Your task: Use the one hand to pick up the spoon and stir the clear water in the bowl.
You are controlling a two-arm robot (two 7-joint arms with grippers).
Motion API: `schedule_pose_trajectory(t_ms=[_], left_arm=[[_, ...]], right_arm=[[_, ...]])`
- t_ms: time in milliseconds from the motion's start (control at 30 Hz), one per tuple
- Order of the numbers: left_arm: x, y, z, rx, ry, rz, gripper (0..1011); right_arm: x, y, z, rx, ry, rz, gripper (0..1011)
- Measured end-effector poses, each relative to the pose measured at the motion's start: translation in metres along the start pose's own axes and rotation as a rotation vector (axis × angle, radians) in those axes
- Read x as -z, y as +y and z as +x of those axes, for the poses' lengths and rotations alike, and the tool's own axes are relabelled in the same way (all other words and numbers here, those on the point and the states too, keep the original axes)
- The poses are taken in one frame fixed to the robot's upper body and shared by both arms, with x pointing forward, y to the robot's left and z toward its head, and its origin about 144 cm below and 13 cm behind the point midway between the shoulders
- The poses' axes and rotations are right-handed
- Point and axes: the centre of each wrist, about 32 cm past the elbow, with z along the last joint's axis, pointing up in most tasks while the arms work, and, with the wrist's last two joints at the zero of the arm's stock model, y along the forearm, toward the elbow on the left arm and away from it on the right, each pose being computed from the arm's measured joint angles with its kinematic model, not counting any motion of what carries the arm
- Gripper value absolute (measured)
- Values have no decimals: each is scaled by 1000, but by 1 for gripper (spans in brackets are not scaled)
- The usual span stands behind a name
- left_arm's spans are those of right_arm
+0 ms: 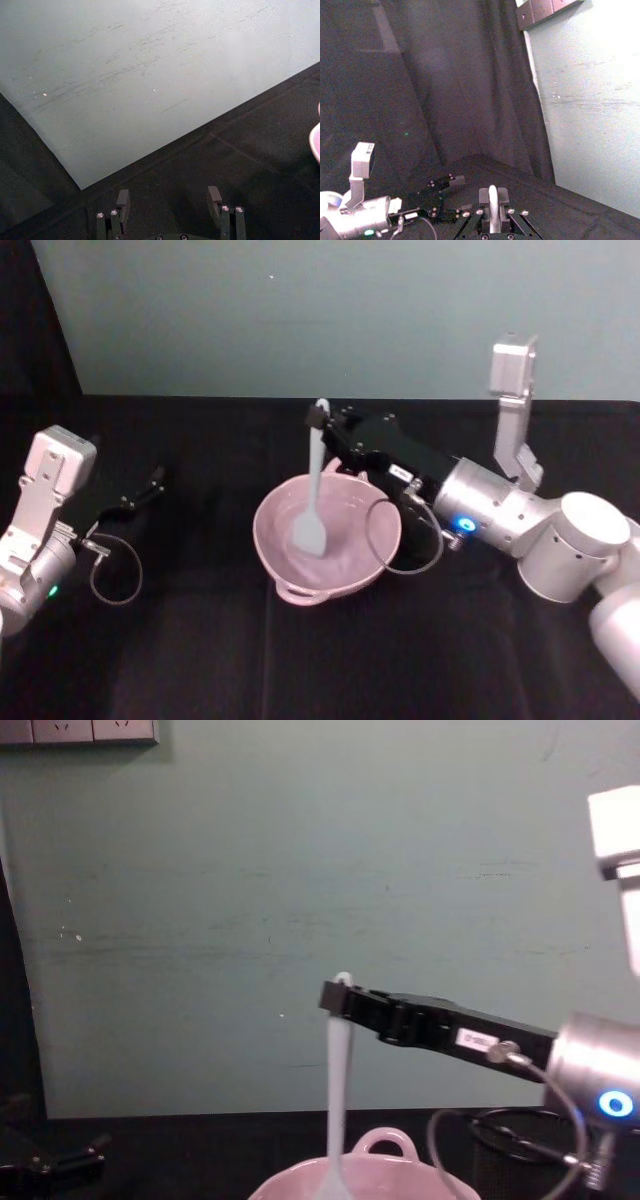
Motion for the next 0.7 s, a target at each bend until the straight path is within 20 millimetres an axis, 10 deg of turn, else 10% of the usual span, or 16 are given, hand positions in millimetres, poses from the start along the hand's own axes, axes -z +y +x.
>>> schedule_pose_trajectory(t_ms=[700], left_arm=[[0, 0, 0, 0, 0, 0, 1011]], right_arm=[[3, 28, 35, 51, 9, 18, 109]])
